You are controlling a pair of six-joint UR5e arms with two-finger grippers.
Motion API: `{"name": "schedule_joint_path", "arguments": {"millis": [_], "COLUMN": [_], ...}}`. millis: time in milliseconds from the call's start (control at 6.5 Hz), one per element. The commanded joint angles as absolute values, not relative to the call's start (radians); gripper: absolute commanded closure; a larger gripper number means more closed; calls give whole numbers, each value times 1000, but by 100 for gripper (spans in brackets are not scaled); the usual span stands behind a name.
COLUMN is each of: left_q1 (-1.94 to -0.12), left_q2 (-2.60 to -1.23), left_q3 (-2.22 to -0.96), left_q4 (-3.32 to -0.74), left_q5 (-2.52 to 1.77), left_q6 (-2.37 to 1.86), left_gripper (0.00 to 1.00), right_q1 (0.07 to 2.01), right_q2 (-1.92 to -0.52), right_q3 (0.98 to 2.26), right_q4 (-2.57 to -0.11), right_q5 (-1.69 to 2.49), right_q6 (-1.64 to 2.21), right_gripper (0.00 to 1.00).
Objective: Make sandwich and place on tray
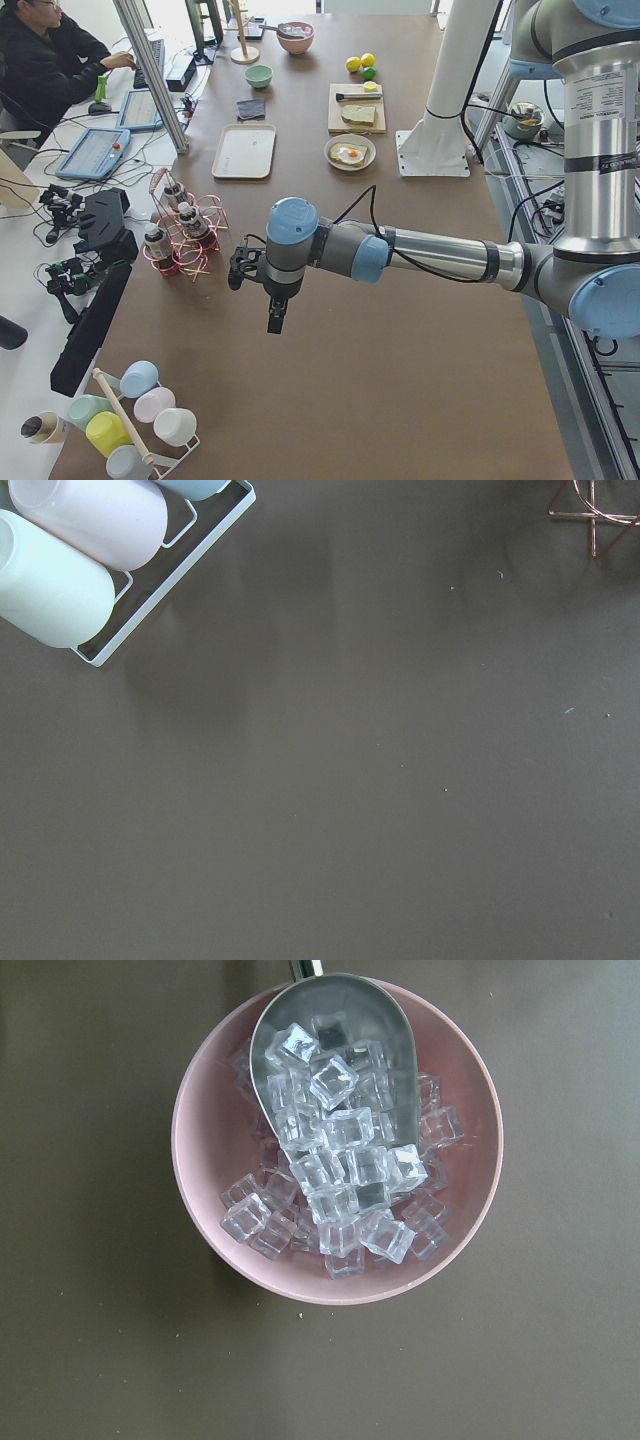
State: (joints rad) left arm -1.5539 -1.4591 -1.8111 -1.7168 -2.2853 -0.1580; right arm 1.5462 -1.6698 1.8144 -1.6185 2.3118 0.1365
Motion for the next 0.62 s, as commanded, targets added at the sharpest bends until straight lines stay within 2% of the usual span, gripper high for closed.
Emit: {"name": "schedule_joint_path", "arguments": {"millis": [0,462], "left_q1": [-1554,-1554], "left_q2": [-1463,-1459], "left_q3": [-1810,-1809], "left_q4": [-1717,-1717], "left_q5": [-2286,-2286], "left_q6": [-158,-158], "left_gripper": [3,3], "right_q1": [1546,1546], "right_q2": [-1672,-1667], "right_q3": [1822,1825], "right_q4": [-1618,-1617], "right_q5": [2313,2312], "right_q6": [135,127], "right_gripper": [0,0]}}
